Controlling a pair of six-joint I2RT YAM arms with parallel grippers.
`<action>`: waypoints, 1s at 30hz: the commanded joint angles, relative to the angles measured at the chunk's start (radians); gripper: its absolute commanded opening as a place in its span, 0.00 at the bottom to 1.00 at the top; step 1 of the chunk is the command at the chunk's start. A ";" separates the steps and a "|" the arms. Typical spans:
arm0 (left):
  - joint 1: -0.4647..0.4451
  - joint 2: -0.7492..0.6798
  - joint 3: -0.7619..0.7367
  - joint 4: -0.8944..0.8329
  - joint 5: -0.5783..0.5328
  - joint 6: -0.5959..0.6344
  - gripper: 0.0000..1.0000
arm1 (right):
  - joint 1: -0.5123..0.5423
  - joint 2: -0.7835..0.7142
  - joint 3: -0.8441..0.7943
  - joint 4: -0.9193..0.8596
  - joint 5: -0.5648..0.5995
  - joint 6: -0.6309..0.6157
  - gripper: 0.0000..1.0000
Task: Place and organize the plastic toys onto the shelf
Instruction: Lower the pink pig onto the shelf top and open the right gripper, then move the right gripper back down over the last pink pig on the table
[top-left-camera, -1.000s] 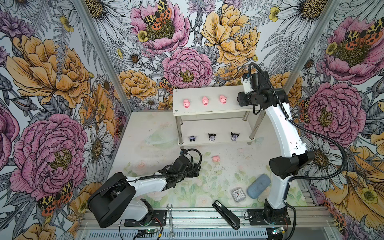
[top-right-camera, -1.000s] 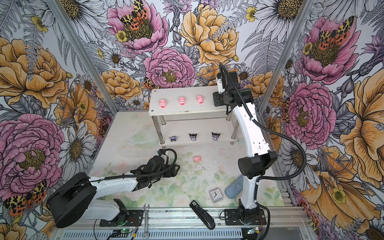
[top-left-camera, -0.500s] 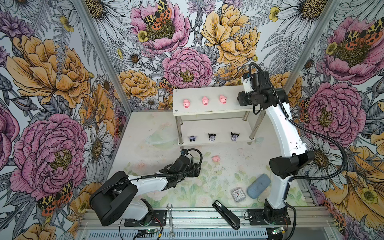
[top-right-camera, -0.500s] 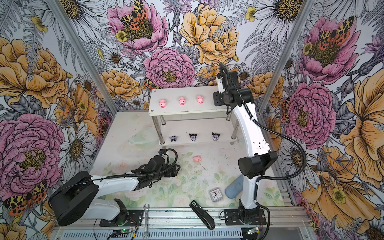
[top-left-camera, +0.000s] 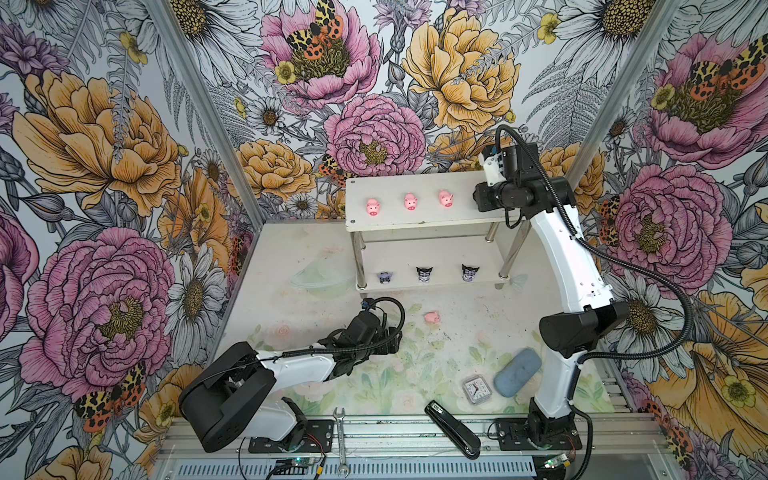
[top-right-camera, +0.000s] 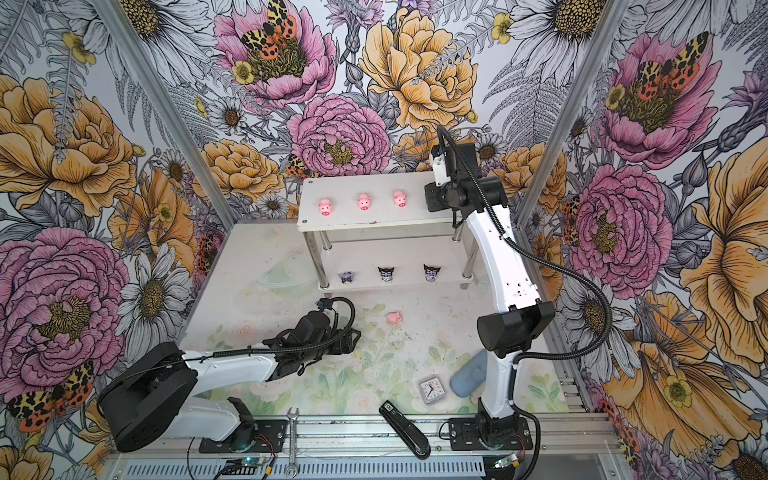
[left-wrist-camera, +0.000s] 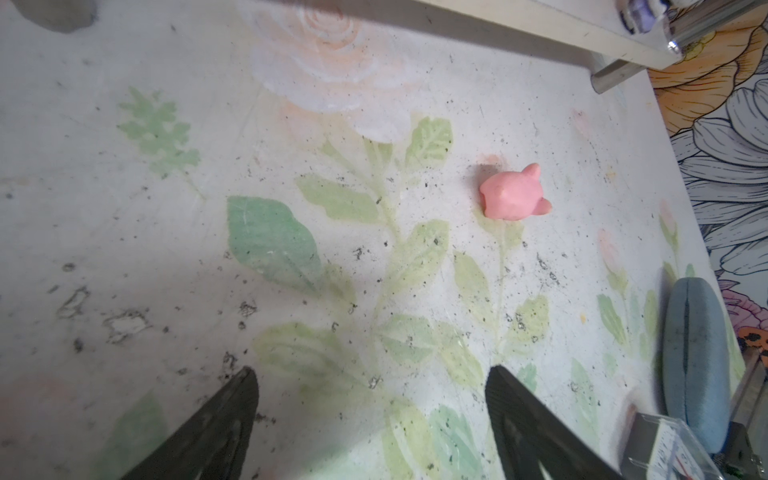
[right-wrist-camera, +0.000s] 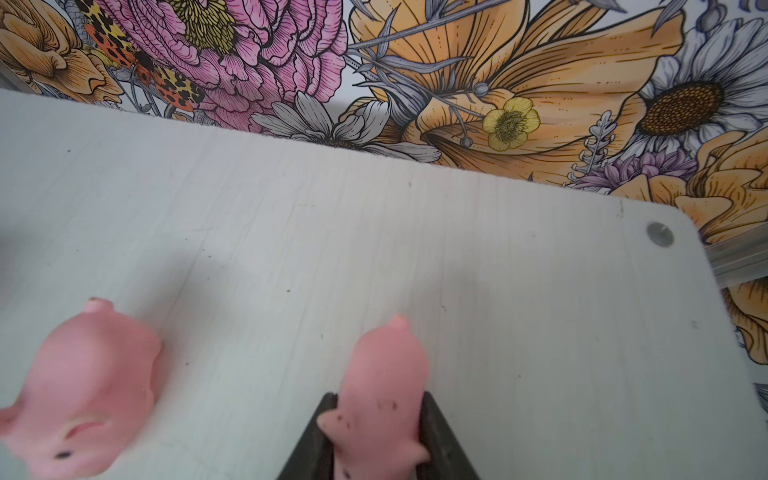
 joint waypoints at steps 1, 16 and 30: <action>0.006 -0.008 0.020 0.020 0.011 0.004 0.88 | -0.004 -0.017 -0.031 -0.041 -0.019 -0.025 0.32; 0.006 -0.007 0.021 0.023 0.013 0.001 0.88 | -0.006 -0.035 -0.053 -0.041 -0.004 -0.035 0.55; 0.003 -0.040 0.007 0.023 0.013 0.000 0.88 | -0.006 -0.117 -0.086 -0.006 -0.035 0.011 0.59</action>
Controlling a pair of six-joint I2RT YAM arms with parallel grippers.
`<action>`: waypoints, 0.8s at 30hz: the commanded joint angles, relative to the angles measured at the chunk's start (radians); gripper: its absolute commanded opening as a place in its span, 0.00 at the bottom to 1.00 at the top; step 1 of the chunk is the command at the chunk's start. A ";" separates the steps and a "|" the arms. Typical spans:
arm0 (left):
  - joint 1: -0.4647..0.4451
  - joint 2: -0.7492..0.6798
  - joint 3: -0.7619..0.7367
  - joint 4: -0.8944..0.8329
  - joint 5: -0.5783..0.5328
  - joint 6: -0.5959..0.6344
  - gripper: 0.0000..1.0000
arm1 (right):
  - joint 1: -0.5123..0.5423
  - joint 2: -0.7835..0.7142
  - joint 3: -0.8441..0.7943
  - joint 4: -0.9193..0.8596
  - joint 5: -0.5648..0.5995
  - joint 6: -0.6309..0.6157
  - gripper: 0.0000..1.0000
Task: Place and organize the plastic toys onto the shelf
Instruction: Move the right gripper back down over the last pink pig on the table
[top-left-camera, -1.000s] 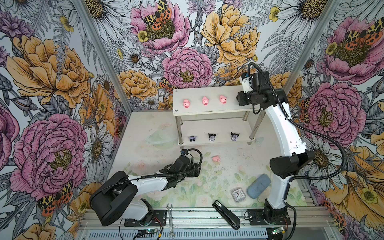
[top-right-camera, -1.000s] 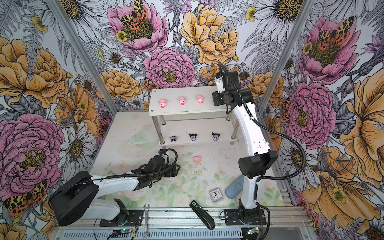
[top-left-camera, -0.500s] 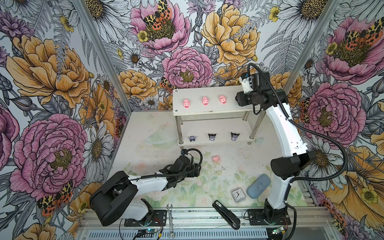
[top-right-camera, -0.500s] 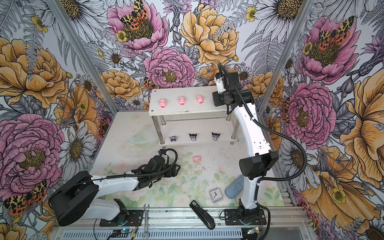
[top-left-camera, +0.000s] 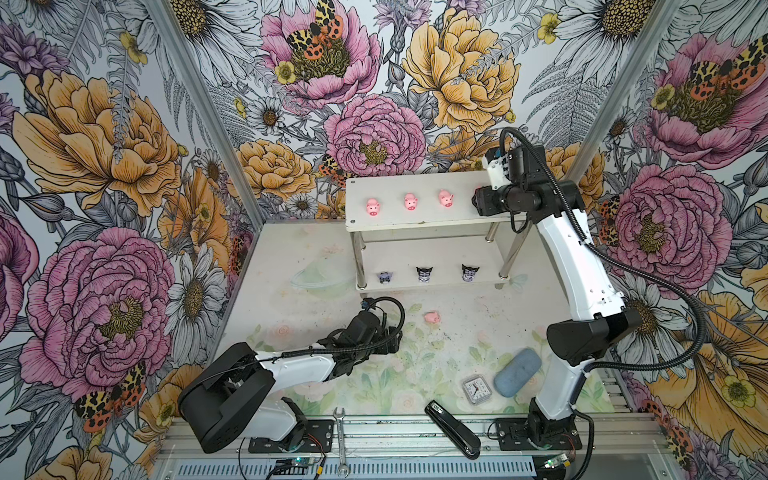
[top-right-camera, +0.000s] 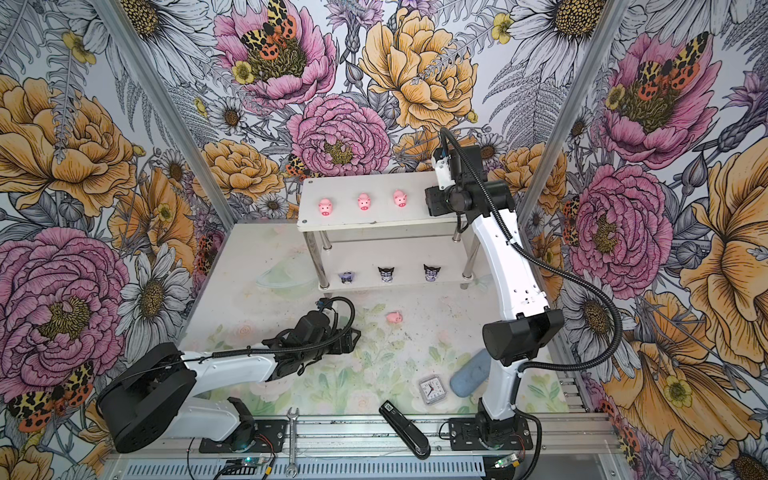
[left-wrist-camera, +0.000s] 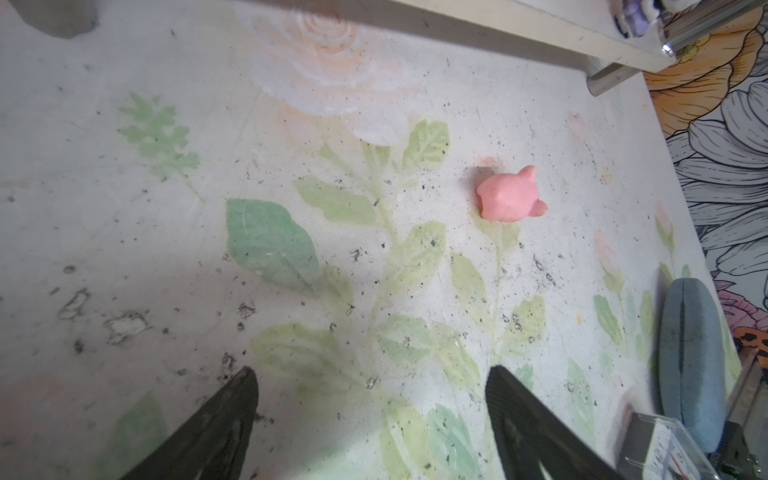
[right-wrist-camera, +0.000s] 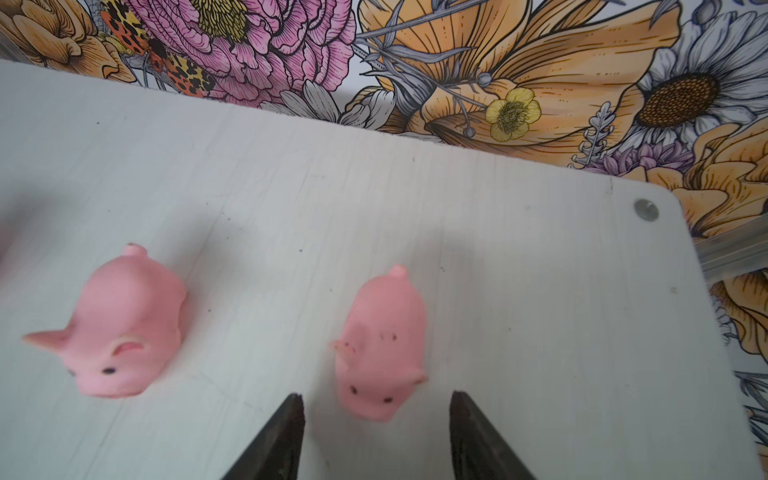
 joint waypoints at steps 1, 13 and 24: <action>0.001 -0.033 0.005 0.022 0.013 -0.002 0.88 | 0.000 -0.033 -0.006 -0.002 -0.016 0.023 0.59; 0.003 -0.079 0.003 0.000 -0.014 0.013 0.88 | 0.009 -0.172 -0.168 0.072 -0.021 0.088 0.58; 0.004 -0.117 0.009 -0.034 -0.035 0.029 0.88 | 0.309 -0.697 -0.731 0.244 0.216 0.181 0.57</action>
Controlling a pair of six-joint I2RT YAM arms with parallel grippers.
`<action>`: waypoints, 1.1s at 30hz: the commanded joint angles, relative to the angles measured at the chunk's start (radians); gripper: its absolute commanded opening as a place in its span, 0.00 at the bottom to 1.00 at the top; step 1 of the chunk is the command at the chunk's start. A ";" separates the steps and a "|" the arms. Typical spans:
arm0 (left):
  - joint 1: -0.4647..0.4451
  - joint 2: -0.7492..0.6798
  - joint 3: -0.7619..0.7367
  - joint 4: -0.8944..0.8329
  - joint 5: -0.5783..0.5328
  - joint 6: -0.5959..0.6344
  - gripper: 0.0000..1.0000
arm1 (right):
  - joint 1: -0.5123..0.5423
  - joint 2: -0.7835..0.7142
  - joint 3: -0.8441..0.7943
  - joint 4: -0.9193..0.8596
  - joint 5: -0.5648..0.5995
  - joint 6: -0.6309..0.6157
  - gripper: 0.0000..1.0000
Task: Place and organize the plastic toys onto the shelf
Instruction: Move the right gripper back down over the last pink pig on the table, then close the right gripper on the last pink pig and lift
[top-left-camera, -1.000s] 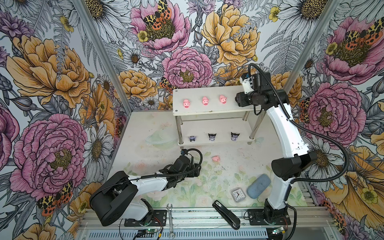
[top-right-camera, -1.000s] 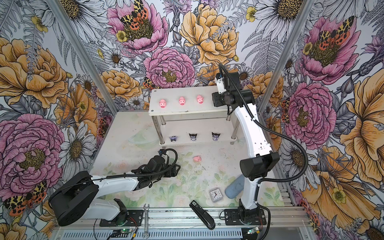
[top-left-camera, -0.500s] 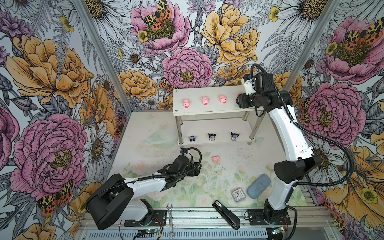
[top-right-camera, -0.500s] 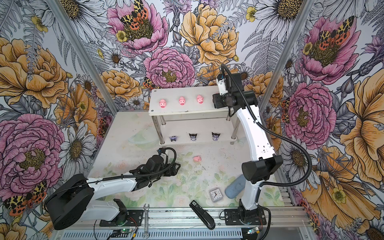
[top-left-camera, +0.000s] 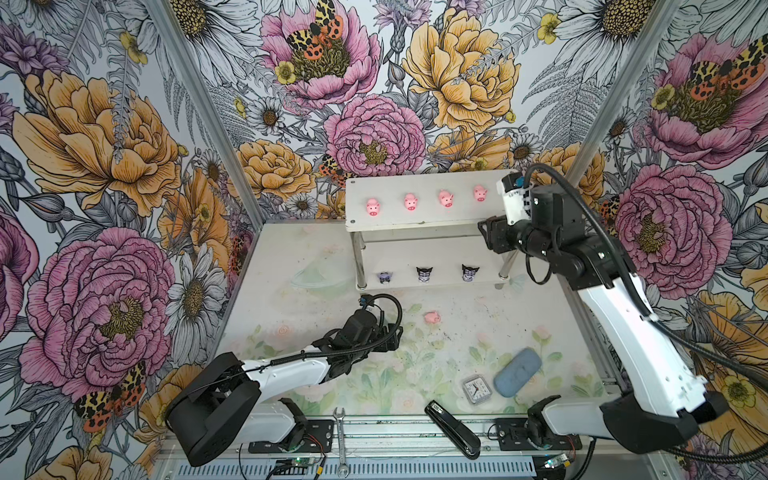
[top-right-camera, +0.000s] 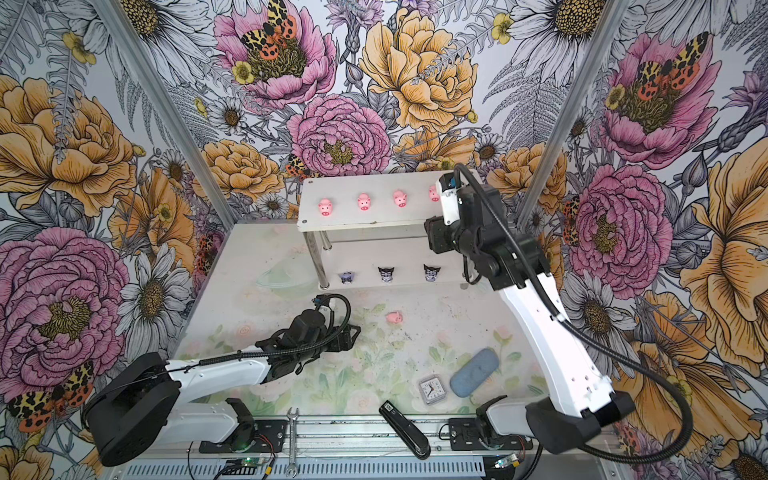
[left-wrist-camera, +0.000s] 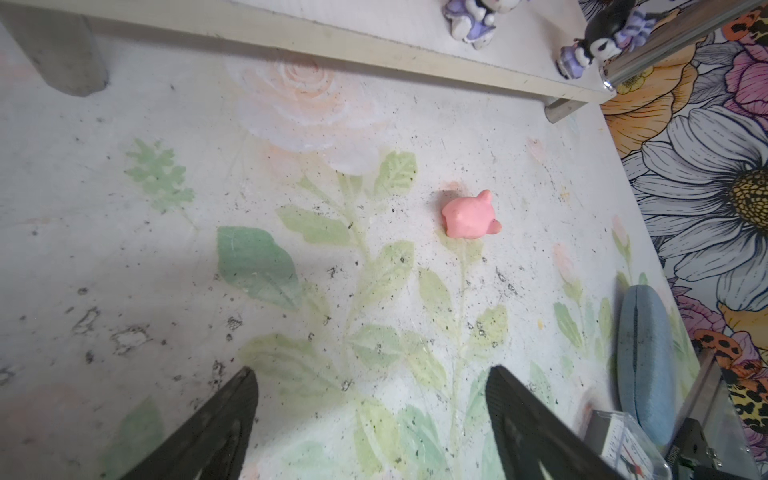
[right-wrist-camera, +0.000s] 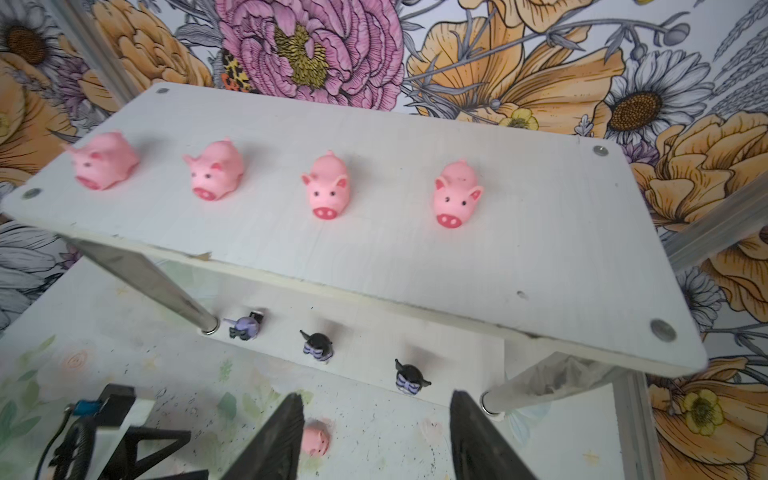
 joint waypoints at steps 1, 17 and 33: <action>0.006 -0.047 0.007 -0.023 -0.039 0.027 0.88 | 0.118 -0.135 -0.187 0.061 0.095 0.075 0.57; 0.014 -0.121 -0.016 -0.064 -0.064 0.026 0.88 | 0.314 -0.106 -1.043 0.591 0.002 0.317 0.54; 0.032 -0.114 -0.040 -0.052 -0.072 0.026 0.89 | 0.157 0.307 -0.984 0.882 -0.094 0.170 0.66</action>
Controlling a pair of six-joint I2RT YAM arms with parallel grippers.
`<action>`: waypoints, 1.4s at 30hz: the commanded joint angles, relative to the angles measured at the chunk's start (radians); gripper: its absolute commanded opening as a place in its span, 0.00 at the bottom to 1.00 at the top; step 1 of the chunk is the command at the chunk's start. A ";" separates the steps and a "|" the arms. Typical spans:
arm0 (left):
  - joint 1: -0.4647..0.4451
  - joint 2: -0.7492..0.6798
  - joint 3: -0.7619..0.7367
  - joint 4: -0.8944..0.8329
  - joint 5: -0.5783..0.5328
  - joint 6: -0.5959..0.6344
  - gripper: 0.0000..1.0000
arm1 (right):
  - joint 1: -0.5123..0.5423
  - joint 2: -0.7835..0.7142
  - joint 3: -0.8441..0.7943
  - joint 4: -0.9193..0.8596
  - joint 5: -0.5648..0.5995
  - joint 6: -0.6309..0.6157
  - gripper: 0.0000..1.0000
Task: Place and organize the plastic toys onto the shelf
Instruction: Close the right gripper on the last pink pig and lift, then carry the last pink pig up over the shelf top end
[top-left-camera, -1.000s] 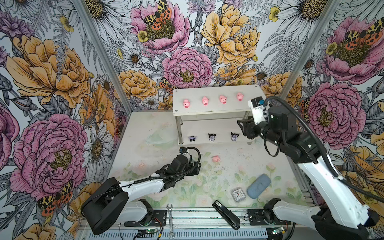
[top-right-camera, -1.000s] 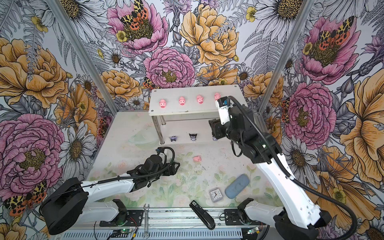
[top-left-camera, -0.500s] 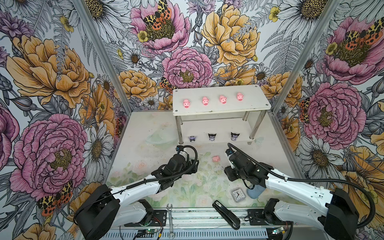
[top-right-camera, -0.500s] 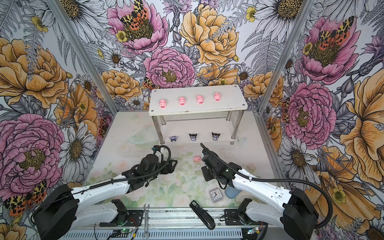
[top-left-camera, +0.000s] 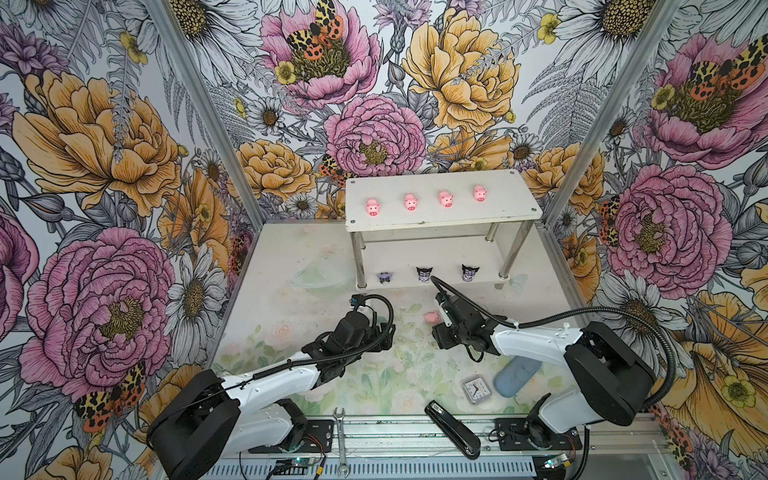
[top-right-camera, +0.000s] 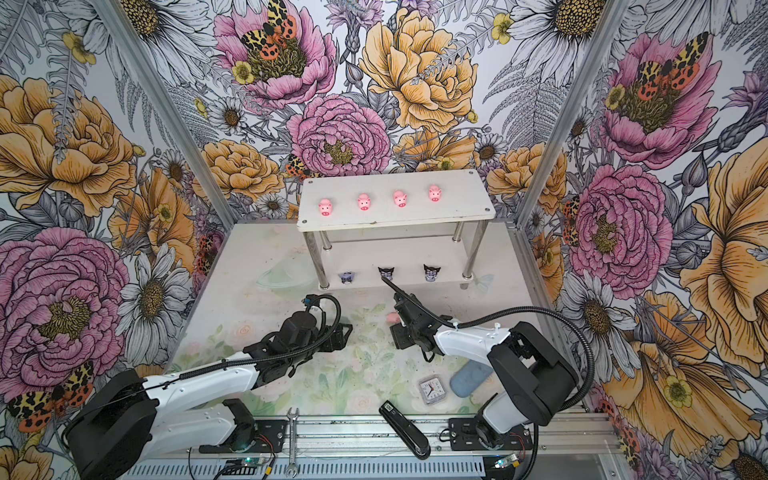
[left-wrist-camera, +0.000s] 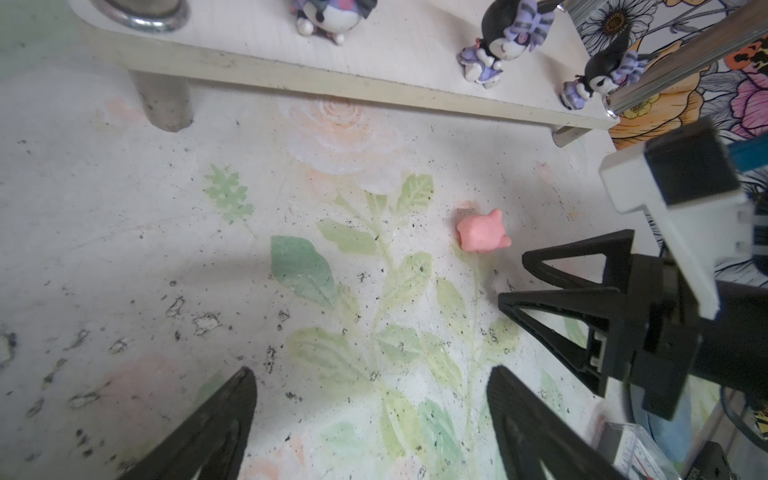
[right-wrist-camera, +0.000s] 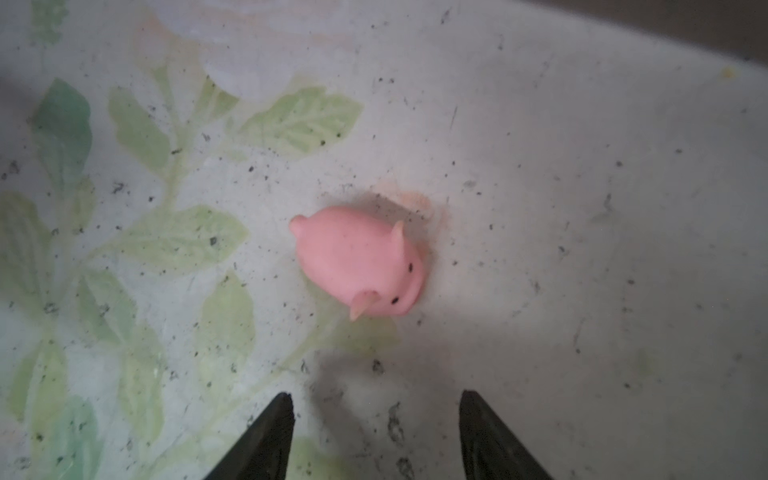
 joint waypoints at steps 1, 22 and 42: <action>0.016 0.009 -0.008 0.018 -0.011 0.009 0.89 | -0.031 0.034 0.039 0.116 -0.047 -0.024 0.66; 0.048 0.042 -0.009 0.054 0.033 0.017 0.89 | -0.021 0.134 0.064 0.192 -0.074 0.042 0.29; 0.053 0.023 -0.034 0.083 0.053 0.008 0.89 | -0.032 -0.633 0.455 -0.708 0.156 0.017 0.25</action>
